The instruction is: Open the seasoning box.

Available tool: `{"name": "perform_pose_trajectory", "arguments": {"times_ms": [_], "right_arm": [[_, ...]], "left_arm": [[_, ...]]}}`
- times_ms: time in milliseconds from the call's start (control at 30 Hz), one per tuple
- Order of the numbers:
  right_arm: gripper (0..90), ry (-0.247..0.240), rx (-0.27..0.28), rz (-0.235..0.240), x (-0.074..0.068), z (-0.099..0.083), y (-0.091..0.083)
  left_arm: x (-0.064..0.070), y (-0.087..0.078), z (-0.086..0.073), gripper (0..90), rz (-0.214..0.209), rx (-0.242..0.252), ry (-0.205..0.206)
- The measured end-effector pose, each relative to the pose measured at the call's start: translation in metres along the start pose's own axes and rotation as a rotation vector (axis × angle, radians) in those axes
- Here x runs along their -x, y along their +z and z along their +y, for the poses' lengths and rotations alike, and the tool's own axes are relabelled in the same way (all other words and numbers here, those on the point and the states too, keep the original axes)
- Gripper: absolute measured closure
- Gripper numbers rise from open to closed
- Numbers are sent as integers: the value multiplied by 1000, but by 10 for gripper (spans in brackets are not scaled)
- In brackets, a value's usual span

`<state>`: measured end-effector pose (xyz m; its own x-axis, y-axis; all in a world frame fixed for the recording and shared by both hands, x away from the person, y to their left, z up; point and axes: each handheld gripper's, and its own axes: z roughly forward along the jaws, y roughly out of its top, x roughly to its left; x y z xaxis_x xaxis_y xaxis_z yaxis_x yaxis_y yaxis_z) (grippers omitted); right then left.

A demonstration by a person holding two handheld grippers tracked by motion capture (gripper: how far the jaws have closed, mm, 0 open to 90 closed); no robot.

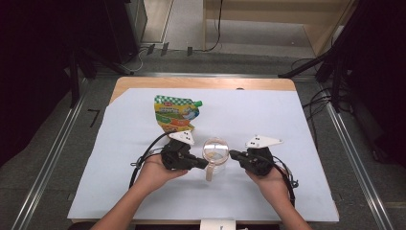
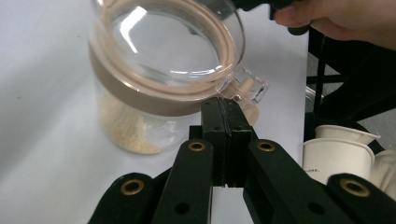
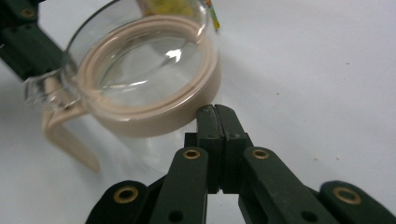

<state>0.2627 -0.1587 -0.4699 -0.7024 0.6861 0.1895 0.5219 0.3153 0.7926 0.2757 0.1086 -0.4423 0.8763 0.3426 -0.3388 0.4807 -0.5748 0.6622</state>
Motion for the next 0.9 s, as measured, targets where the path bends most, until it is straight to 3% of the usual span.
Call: {"name": "perform_pose_trajectory", "arguments": {"times_ms": [133,233,567,733,900], "right_arm": [[900,7,-6,-5,3,1,2],[900,-3,-11,-4,1,0,-2],[900,-28,9,54,-26,-6,-30],[900,-68,-19,91,-43,-12,-31],[900,-95,-47,134,-59,-20,-27]], "left_arm": [[5,7,2,900,-34,-10,15],[4,5,1,878,-45,-14,1],[1,-16,-3,821,-23,6,20],[-5,-23,-5,748,0,19,13],[-11,-28,-8,568,37,46,2]]}}
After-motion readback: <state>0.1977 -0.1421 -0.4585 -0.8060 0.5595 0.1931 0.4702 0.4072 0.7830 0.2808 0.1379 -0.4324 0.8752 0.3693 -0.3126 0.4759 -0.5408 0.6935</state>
